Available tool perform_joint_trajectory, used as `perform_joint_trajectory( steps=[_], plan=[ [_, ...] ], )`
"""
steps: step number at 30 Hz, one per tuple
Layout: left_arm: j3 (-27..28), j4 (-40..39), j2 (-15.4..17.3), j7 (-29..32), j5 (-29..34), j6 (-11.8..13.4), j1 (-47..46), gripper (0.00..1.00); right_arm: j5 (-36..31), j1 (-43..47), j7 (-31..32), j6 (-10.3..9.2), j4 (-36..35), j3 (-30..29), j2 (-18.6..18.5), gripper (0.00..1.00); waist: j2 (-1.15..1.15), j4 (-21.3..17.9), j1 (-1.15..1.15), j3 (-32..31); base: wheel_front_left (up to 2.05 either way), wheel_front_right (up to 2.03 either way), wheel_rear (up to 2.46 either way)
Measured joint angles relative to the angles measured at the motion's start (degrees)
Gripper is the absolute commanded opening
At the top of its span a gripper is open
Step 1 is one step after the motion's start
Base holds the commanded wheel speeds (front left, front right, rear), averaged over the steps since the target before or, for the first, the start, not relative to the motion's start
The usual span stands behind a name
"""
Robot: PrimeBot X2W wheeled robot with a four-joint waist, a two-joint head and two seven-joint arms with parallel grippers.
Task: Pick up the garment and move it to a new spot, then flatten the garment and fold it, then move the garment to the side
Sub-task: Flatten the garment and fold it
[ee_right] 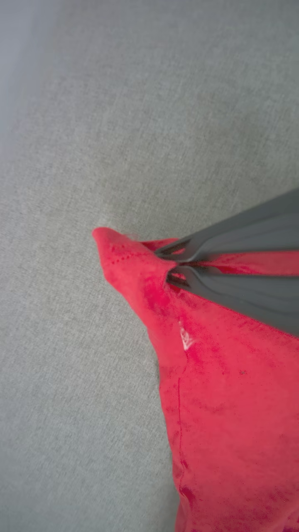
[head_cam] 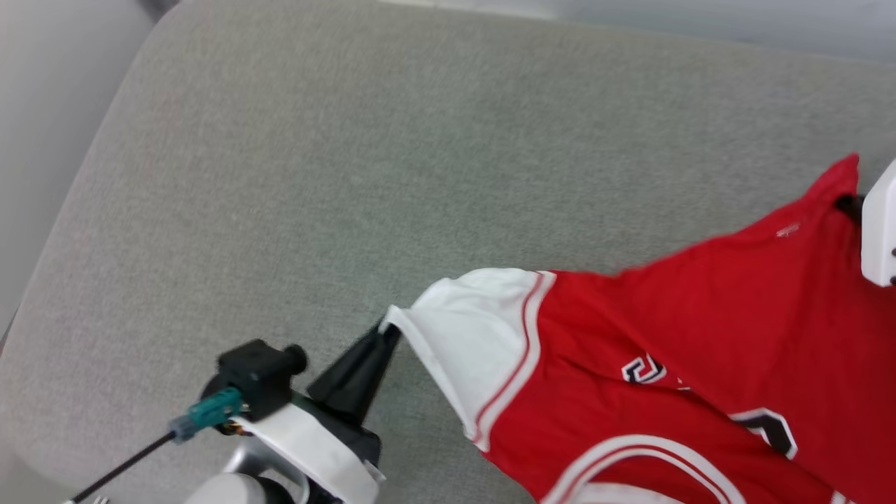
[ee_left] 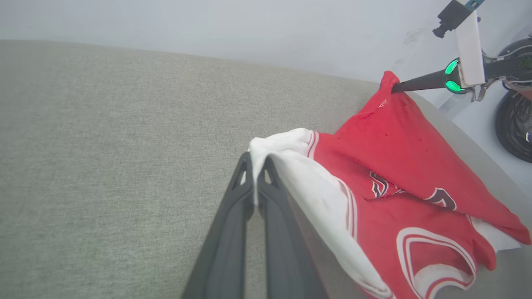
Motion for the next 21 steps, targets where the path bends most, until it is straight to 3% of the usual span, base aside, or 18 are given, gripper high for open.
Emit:
perform_joint_trajectory(
  steps=[9, 21],
  plan=[
    [6.39, -4.7, 6.06, 1.19, -0.44, 2.01, -1.36, 0.0, 5.39, -3.99, -5.44, -0.01, -4.42, 1.02, -0.03, 0.0, 0.0, -5.55, 0.0, -6.98, 0.0, 0.0, 0.0],
    [17.59, -13.11, 11.78, 1.7, -2.31, 4.91, -8.23, 0.0, 8.67, -5.67, -12.27, -0.01, -14.91, -5.03, 3.56, 0.0, 0.0, -14.09, -0.01, -13.1, 0.0, 0.0, 0.0]
  ],
)
